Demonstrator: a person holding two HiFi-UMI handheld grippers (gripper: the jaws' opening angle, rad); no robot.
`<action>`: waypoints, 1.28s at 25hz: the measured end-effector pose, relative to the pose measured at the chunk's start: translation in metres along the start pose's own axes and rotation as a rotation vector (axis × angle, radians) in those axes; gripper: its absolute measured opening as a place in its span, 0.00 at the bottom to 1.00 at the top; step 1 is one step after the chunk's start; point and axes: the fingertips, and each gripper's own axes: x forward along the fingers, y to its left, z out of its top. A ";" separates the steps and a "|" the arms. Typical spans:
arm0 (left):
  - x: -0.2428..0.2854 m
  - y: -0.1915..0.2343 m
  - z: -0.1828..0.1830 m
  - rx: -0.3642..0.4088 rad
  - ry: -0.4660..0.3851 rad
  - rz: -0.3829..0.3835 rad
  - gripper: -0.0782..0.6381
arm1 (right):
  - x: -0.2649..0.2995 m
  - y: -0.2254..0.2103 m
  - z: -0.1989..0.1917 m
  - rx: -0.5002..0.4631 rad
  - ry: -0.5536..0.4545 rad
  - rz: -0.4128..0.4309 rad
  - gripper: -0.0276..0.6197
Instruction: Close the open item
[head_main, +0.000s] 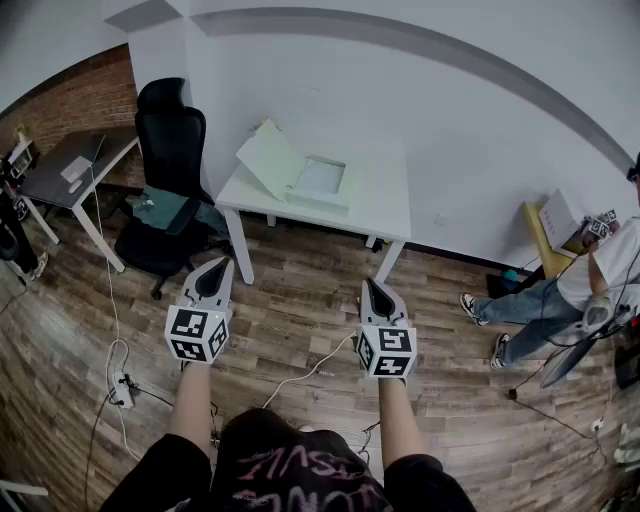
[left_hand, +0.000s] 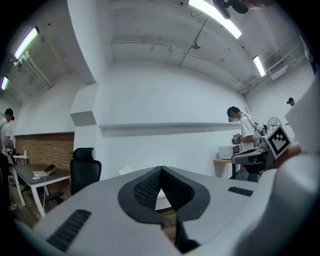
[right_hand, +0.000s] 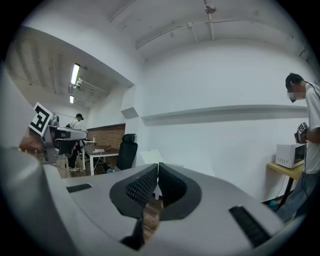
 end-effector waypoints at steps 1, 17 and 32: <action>0.001 -0.001 0.003 -0.005 -0.007 -0.001 0.13 | 0.001 -0.001 0.001 0.002 -0.003 -0.001 0.08; -0.001 -0.006 0.002 0.028 -0.008 -0.011 0.13 | 0.003 0.009 0.007 -0.042 -0.047 0.020 0.08; 0.014 0.017 -0.010 -0.020 -0.010 0.022 0.13 | 0.032 -0.002 -0.006 -0.022 -0.020 0.025 0.08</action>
